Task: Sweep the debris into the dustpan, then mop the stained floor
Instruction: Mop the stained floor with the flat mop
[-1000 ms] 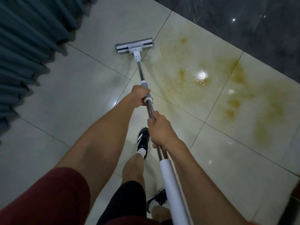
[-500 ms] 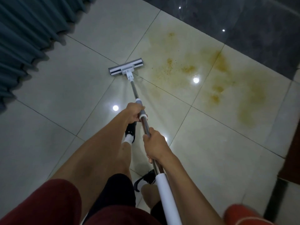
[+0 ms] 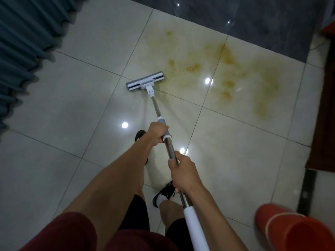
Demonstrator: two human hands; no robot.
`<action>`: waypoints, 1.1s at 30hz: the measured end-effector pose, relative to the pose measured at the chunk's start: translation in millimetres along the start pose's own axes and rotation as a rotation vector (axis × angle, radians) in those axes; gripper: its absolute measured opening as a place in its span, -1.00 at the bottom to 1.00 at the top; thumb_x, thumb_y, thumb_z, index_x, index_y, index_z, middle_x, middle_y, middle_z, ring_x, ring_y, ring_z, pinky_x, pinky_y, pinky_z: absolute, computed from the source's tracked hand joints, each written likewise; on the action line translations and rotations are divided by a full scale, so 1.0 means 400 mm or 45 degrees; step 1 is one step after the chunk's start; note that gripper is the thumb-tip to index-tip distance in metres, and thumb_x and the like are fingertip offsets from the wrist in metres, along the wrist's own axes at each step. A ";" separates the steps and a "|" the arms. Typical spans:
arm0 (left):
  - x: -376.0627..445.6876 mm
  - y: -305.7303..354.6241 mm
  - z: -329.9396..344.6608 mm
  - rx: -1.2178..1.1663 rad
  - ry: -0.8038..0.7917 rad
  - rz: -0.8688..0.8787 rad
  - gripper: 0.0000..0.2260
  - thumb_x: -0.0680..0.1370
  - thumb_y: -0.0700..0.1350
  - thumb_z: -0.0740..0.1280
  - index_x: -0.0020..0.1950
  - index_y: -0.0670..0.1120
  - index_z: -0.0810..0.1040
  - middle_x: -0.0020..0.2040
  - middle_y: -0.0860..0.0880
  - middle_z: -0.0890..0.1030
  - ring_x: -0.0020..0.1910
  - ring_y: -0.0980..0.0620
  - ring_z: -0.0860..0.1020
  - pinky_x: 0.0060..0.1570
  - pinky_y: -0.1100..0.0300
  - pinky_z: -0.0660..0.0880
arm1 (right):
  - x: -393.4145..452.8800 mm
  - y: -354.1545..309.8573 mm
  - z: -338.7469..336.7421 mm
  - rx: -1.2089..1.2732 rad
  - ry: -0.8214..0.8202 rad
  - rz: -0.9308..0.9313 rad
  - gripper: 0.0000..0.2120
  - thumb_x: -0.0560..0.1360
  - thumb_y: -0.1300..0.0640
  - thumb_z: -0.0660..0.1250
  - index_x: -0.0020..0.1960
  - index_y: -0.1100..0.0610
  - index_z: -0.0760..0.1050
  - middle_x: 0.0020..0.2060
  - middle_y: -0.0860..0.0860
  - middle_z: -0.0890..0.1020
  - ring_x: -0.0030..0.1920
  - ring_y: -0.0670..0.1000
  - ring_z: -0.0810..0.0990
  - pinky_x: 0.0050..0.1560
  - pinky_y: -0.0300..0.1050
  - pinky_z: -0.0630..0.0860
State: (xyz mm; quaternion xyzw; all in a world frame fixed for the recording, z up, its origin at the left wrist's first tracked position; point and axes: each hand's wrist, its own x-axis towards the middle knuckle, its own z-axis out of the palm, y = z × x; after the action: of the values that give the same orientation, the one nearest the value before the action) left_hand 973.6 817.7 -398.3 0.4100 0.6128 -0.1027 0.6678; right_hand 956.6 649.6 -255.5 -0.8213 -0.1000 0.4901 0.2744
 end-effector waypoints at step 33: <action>0.755 1.338 -0.310 0.149 -0.023 0.223 -0.92 0.61 -0.22 0.35 0.08 -0.19 0.52 -0.10 -0.20 0.55 -0.38 -0.12 0.59 -0.11 -0.21 0.65 | 1.089 -1.138 -0.106 0.276 0.104 0.068 -0.86 0.65 0.10 0.18 0.04 0.12 0.49 -0.21 0.16 0.60 -0.51 0.02 0.46 -0.49 -0.13 0.48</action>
State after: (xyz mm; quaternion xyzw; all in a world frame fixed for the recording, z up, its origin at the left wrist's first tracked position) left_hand 1293.7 1355.6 -434.5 0.4993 0.5615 -0.0833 0.6546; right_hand 1258.1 1200.9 -316.7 -0.8085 -0.0131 0.4712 0.3523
